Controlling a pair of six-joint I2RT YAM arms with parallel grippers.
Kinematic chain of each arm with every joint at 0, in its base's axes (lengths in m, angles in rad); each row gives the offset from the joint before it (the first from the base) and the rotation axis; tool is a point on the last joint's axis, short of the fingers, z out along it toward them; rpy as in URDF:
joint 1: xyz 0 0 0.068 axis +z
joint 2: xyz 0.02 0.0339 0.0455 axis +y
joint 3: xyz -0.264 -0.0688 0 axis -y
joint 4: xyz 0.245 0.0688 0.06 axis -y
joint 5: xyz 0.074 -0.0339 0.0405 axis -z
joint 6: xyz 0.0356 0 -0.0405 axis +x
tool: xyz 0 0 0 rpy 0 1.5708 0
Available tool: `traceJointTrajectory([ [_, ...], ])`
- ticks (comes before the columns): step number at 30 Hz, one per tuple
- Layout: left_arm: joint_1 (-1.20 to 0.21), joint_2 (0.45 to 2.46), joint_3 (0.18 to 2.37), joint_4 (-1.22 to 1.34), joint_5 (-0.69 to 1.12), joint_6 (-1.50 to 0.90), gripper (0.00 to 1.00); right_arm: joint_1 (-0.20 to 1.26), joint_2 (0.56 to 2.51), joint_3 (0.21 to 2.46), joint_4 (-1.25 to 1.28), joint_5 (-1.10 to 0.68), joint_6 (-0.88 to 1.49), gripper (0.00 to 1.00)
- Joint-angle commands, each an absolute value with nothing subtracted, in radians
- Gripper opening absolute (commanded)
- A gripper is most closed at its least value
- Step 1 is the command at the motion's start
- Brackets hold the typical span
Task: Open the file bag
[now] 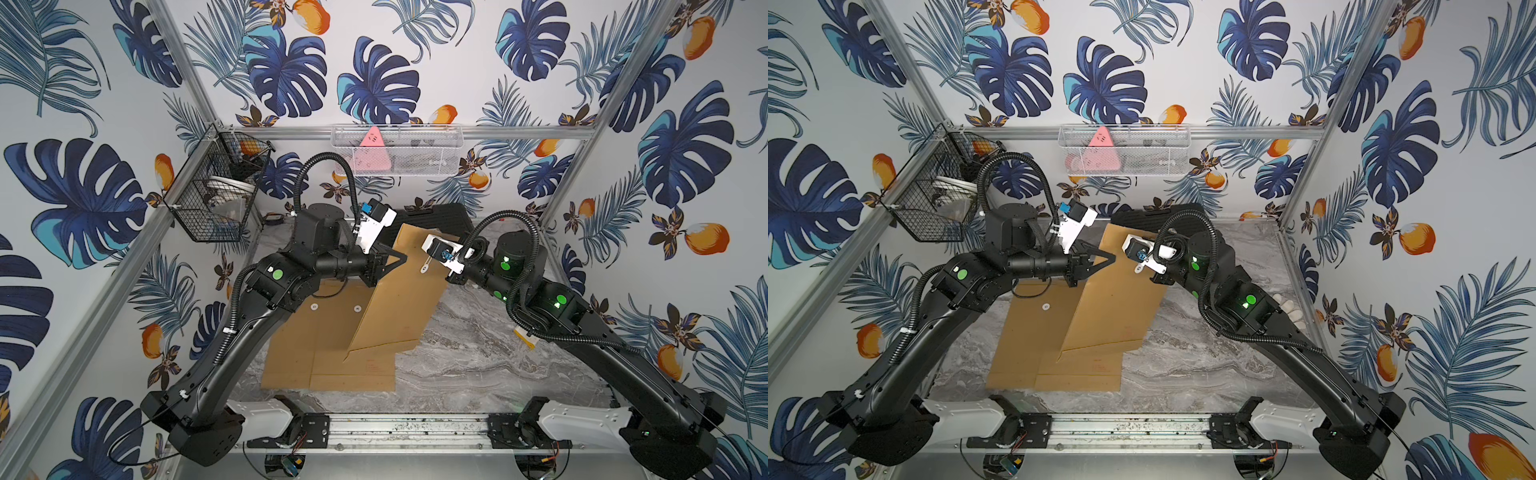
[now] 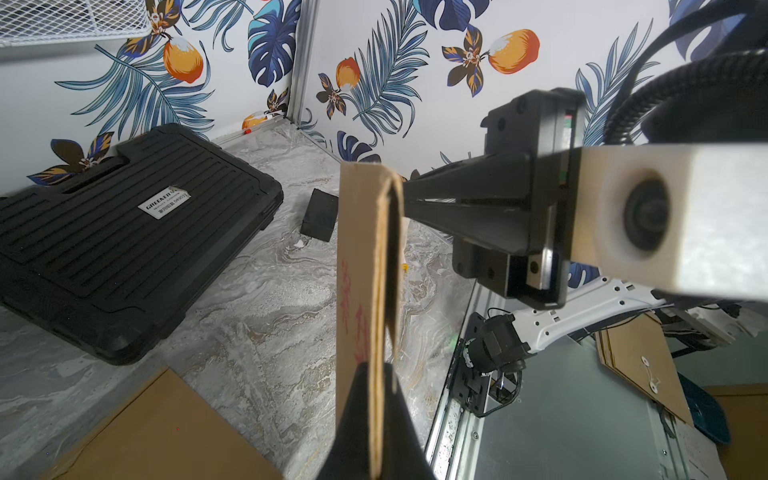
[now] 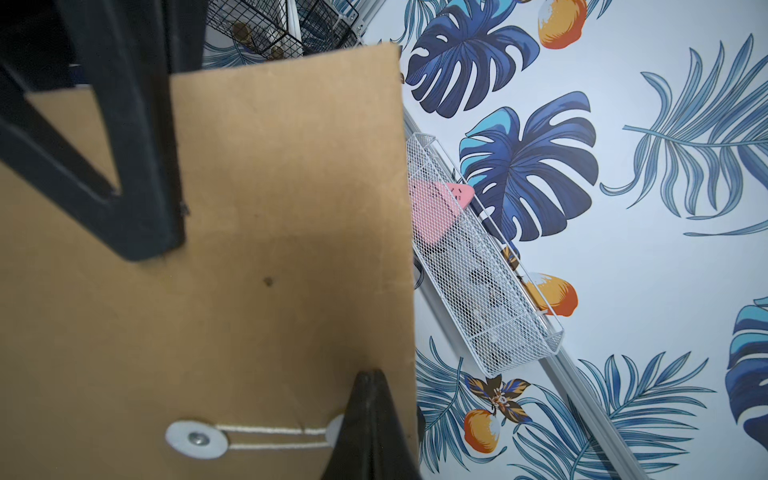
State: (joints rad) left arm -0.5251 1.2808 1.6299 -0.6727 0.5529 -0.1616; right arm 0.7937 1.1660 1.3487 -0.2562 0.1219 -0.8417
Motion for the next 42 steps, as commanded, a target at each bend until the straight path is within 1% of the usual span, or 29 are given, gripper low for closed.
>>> traceJointTrajectory([
  [1,-0.525,1.273,1.637,-0.666,0.554,-0.147,0.0,0.796,1.156,1.349,-0.221,0.158,-0.776,0.0],
  [14,-0.525,1.265,1.626,-0.668,0.552,-0.137,0.0,0.795,1.153,1.348,-0.235,0.233,-0.668,0.0],
  [29,-0.526,1.257,1.634,-0.754,0.541,-0.06,0.0,0.794,1.13,1.34,-0.249,0.207,-0.521,0.0],
  [34,-0.525,1.227,1.606,-0.7,0.533,-0.107,0.0,0.794,1.101,1.315,-0.263,0.208,-0.495,0.0],
  [38,-0.526,1.199,1.575,-0.625,0.555,-0.175,0.0,0.794,1.08,1.321,-0.289,0.162,-0.458,0.0],
  [42,-0.525,1.166,1.54,-0.566,0.539,-0.226,0.0,0.795,1.061,1.325,-0.295,0.132,-0.421,0.0],
])
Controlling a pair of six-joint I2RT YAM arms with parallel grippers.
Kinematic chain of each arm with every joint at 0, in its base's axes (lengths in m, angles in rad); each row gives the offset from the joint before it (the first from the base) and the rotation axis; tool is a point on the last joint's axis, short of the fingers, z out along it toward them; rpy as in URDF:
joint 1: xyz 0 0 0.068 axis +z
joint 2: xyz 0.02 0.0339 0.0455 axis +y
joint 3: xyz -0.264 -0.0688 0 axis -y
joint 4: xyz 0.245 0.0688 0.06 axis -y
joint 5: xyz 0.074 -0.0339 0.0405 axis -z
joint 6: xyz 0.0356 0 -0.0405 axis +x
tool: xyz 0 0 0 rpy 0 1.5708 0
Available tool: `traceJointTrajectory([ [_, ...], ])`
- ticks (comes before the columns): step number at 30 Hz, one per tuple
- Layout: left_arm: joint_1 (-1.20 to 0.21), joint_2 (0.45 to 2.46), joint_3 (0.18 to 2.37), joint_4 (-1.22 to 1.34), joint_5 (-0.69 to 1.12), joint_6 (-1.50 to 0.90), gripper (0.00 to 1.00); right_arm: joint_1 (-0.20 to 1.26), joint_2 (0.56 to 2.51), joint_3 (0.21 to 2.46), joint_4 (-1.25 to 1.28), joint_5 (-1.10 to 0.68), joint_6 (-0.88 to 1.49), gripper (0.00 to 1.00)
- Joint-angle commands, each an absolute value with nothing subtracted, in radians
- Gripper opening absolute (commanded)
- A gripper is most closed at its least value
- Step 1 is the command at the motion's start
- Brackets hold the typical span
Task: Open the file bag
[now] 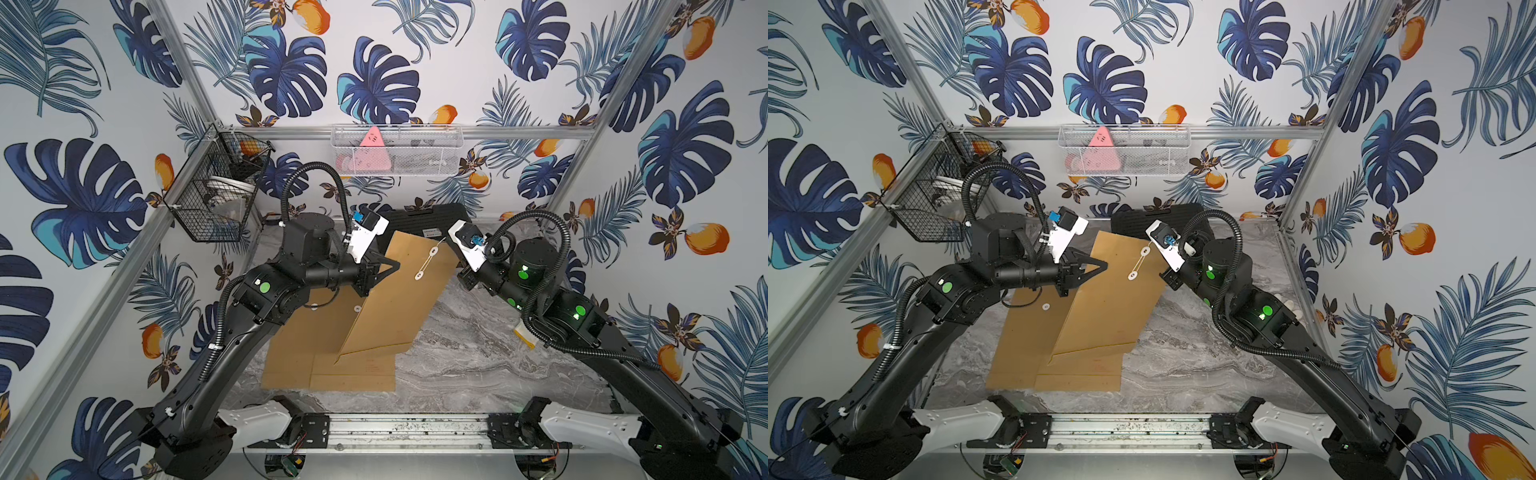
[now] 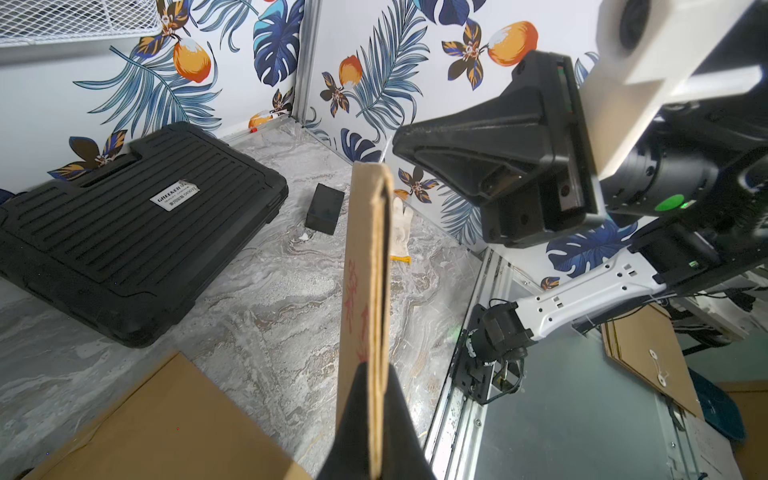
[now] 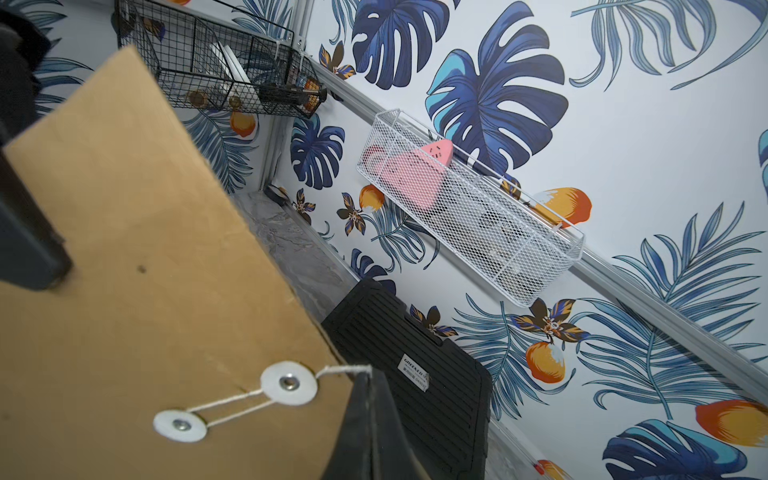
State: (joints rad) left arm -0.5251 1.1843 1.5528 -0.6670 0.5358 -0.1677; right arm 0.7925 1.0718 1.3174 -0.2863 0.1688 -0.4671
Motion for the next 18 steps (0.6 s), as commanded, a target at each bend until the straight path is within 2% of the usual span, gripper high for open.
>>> traceJointTrajectory([
  [1,-0.525,1.161,1.534,-0.555,0.529,-0.235,0.0,0.795,1.057,1.325,-0.296,0.132,-0.417,0.0],
  [18,-0.525,1.14,1.481,-0.413,0.549,-0.322,0.0,0.794,1.065,1.307,-0.344,0.259,-0.433,0.0],
])
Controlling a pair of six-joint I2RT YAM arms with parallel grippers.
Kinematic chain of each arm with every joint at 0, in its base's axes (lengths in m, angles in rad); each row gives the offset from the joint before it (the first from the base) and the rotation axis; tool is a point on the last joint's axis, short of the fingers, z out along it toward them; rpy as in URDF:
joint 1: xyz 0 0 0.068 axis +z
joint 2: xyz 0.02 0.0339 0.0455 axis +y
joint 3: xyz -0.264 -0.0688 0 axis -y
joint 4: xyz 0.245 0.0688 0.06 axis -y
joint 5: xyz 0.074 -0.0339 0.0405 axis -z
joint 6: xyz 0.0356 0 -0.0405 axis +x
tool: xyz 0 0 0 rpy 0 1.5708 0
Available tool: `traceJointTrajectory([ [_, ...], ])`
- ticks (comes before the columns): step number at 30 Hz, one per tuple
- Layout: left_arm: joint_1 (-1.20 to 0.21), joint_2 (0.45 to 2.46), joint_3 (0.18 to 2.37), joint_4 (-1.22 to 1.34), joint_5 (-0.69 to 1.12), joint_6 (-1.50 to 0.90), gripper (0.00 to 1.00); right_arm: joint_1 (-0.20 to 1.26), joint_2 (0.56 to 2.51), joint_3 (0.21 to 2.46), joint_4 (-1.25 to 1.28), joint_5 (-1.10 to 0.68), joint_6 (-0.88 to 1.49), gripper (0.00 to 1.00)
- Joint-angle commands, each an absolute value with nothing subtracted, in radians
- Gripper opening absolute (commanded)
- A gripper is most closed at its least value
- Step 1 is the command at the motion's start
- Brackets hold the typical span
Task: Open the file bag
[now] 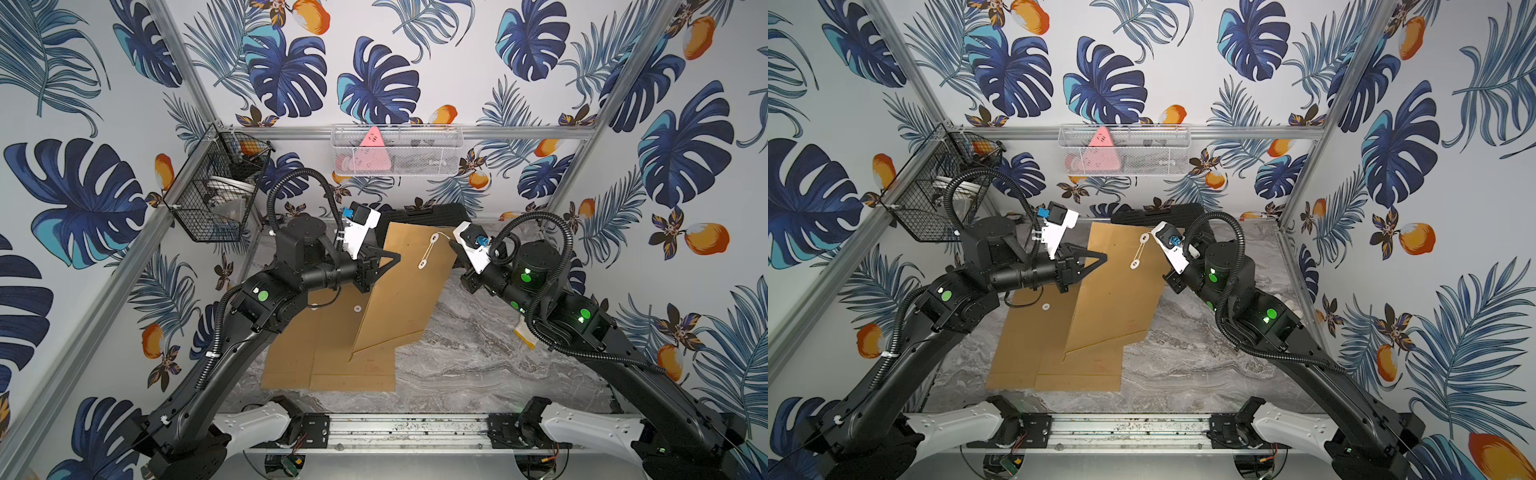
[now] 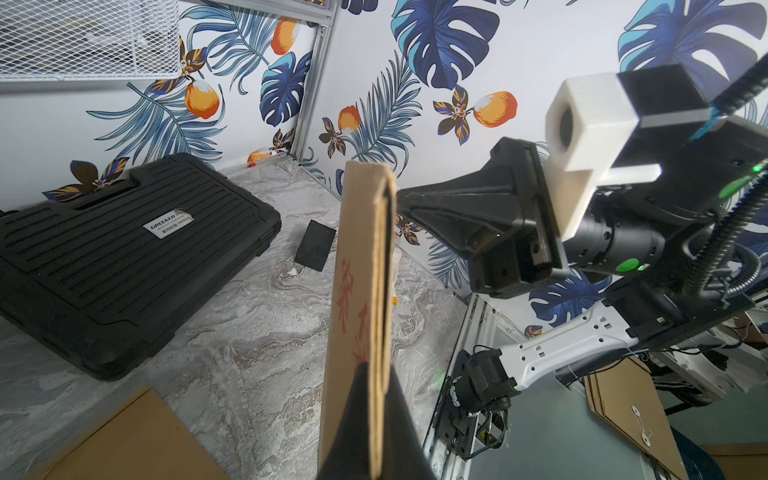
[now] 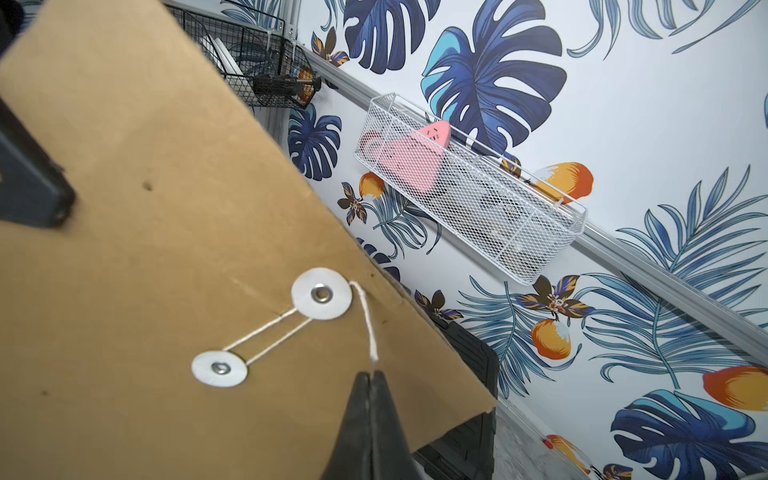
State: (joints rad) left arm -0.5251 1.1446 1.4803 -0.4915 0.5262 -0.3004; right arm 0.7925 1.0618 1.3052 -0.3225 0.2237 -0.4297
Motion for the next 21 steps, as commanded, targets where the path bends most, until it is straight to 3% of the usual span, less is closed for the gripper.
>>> traceJointTrajectory([
  [1,-0.525,1.138,1.479,-0.403,0.552,-0.325,0.0,0.794,1.07,1.308,-0.349,0.266,-0.435,0.0],
  [8,-0.525,1.147,1.471,-0.348,0.596,-0.349,0.0,0.794,1.074,1.312,-0.357,0.279,-0.434,0.0],
  [13,-0.525,1.169,1.521,-0.443,0.547,-0.276,0.0,0.793,1.032,1.304,-0.336,0.266,-0.407,0.0],
  [16,-0.525,1.201,1.591,-0.569,0.488,-0.176,0.0,0.761,1.041,1.361,-0.427,0.225,-0.325,0.24],
  [21,-0.525,1.28,1.721,-0.777,0.397,-0.031,0.0,0.548,1.045,1.385,-0.472,-0.063,-0.161,0.43],
])
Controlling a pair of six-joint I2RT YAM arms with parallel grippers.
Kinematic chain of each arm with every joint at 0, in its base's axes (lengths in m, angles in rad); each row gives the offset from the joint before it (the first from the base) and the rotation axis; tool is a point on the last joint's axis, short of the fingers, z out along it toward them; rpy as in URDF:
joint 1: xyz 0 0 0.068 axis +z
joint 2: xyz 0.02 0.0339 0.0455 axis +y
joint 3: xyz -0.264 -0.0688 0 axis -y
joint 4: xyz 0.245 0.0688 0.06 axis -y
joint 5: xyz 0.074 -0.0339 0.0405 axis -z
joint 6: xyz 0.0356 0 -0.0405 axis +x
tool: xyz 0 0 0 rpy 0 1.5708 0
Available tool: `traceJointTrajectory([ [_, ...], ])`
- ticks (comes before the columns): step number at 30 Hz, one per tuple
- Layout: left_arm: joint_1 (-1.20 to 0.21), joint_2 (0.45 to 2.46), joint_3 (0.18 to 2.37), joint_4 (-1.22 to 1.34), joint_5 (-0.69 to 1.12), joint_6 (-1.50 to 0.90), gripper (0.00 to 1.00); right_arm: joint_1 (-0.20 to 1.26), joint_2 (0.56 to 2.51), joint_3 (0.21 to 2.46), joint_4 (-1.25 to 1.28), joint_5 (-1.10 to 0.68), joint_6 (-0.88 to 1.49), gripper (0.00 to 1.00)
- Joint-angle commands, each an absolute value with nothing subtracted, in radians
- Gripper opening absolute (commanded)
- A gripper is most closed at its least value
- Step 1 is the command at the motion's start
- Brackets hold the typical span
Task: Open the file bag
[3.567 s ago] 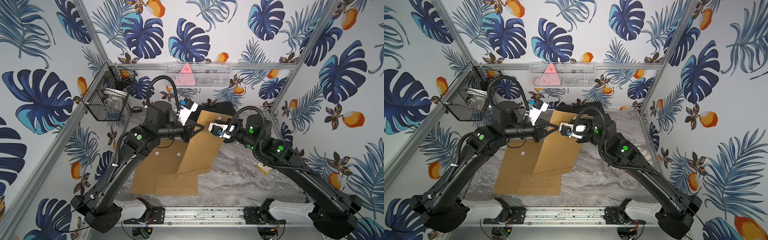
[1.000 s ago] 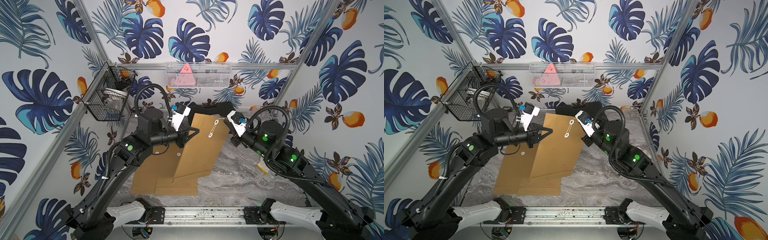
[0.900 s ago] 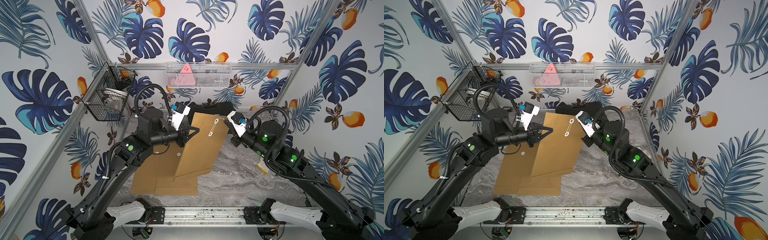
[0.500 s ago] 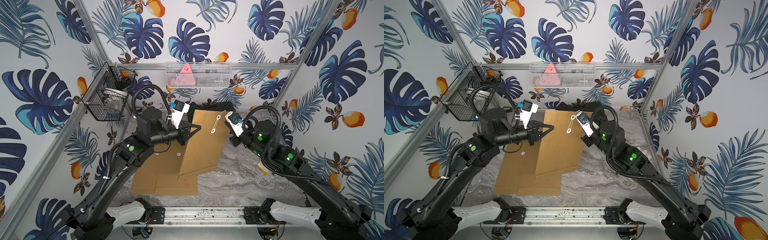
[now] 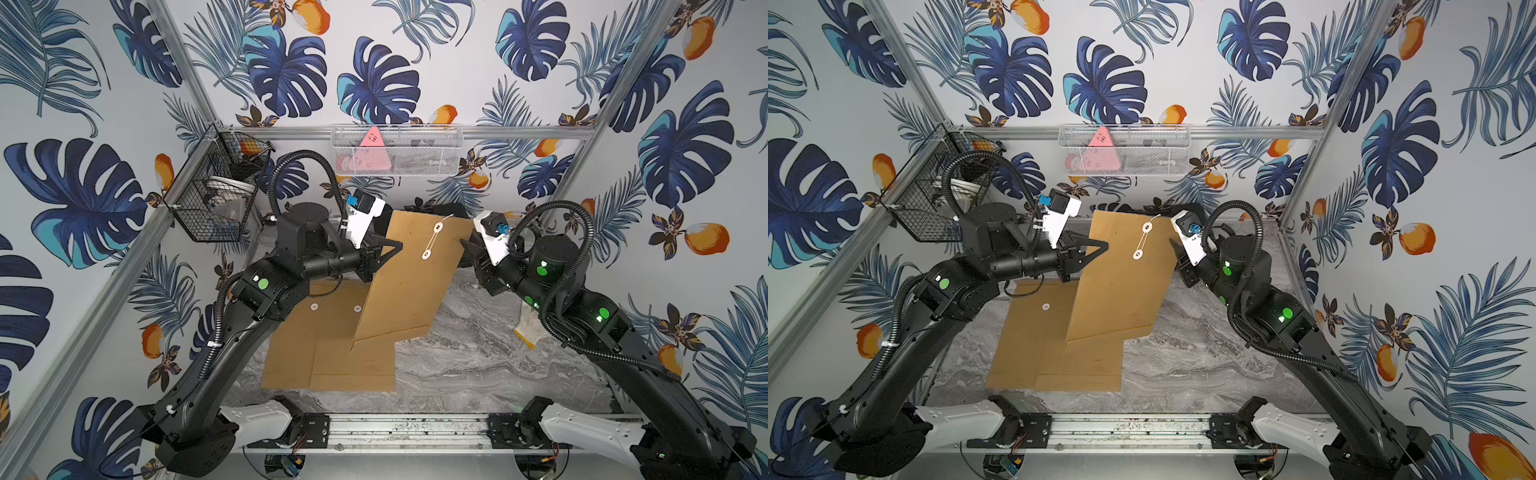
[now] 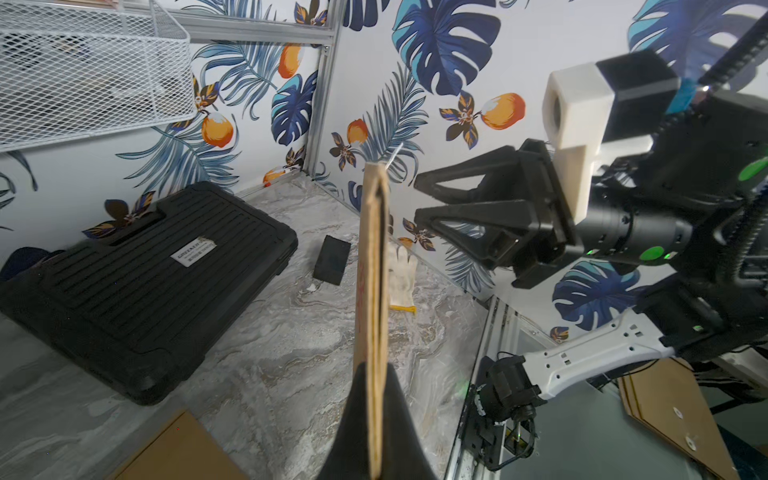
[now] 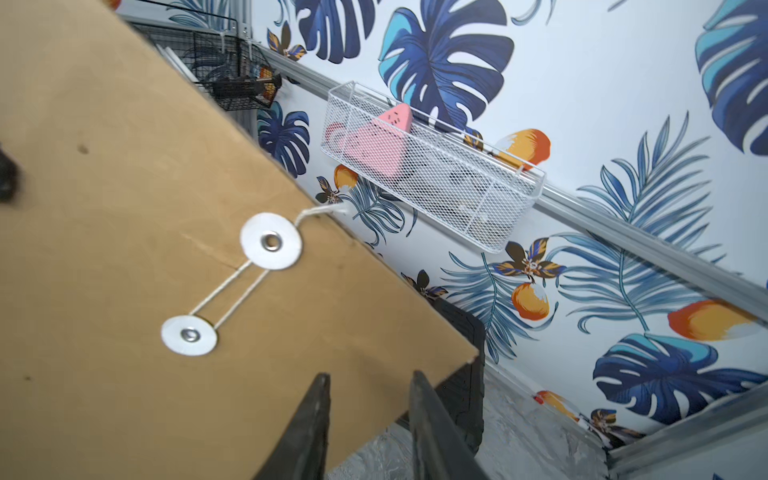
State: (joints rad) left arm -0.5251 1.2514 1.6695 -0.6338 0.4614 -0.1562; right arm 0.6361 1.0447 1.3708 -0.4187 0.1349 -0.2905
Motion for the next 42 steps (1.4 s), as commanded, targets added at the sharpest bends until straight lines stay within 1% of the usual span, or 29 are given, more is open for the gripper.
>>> traceJointTrajectory([
  [1,-0.526,1.295,1.744,-0.808,0.395,-0.009,0.0,0.492,1.046,1.387,-0.474,-0.148,-0.138,0.47],
  [3,-0.525,1.322,1.787,-0.87,0.412,0.032,0.0,0.365,1.054,1.395,-0.478,-0.334,-0.105,0.52],
  [4,-0.525,1.329,1.801,-0.885,0.42,0.044,0.0,0.326,1.06,1.401,-0.482,-0.407,-0.101,0.56],
  [6,-0.525,1.343,1.831,-0.926,0.451,0.073,0.0,0.28,1.077,1.408,-0.485,-0.523,-0.097,0.62],
  [8,-0.525,1.356,1.861,-0.965,0.472,0.097,0.0,0.25,1.101,1.42,-0.483,-0.65,-0.091,0.7],
  [9,-0.525,1.364,1.878,-0.989,0.48,0.11,0.0,0.238,1.119,1.434,-0.483,-0.719,-0.081,0.71],
  [11,-0.525,1.382,1.907,-1.032,0.491,0.133,0.0,0.227,1.157,1.465,-0.491,-0.8,-0.064,0.73],
  [15,-0.526,1.383,1.912,-1.059,0.493,0.146,0.0,0.226,1.197,1.49,-0.486,-0.865,-0.028,0.73],
  [19,-0.528,1.369,1.898,-1.054,0.481,0.146,0.0,0.229,1.216,1.5,-0.522,-0.892,-0.025,0.71],
  [21,-0.528,1.368,1.896,-1.052,0.471,0.146,0.0,0.244,1.218,1.501,-0.541,-0.87,-0.031,0.71],
  [23,-0.528,1.37,1.896,-1.054,0.468,0.146,0.0,0.295,1.216,1.507,-0.576,-0.765,-0.061,0.7],
  [27,-0.528,1.37,1.891,-1.048,0.47,0.143,0.0,0.462,1.229,1.544,-0.643,-0.486,-0.145,0.69],
  [29,-0.528,1.37,1.889,-1.046,0.469,0.143,0.0,0.498,1.231,1.543,-0.623,-0.44,-0.137,0.68],
  [33,-0.528,1.368,1.887,-1.045,0.471,0.143,0.0,0.5,1.222,1.523,-0.587,-0.418,-0.122,0.64],
  [37,-0.528,1.368,1.887,-1.046,0.471,0.143,0.0,0.5,1.239,1.537,-0.629,-0.467,-0.135,0.61],
  [39,-0.529,1.368,1.888,-1.046,0.471,0.143,0.0,0.5,1.238,1.531,-0.627,-0.491,-0.135,0.59],
  [42,-0.528,1.369,1.888,-1.046,0.468,0.143,0.0,0.499,1.242,1.53,-0.627,-0.505,-0.131,0.52],
])
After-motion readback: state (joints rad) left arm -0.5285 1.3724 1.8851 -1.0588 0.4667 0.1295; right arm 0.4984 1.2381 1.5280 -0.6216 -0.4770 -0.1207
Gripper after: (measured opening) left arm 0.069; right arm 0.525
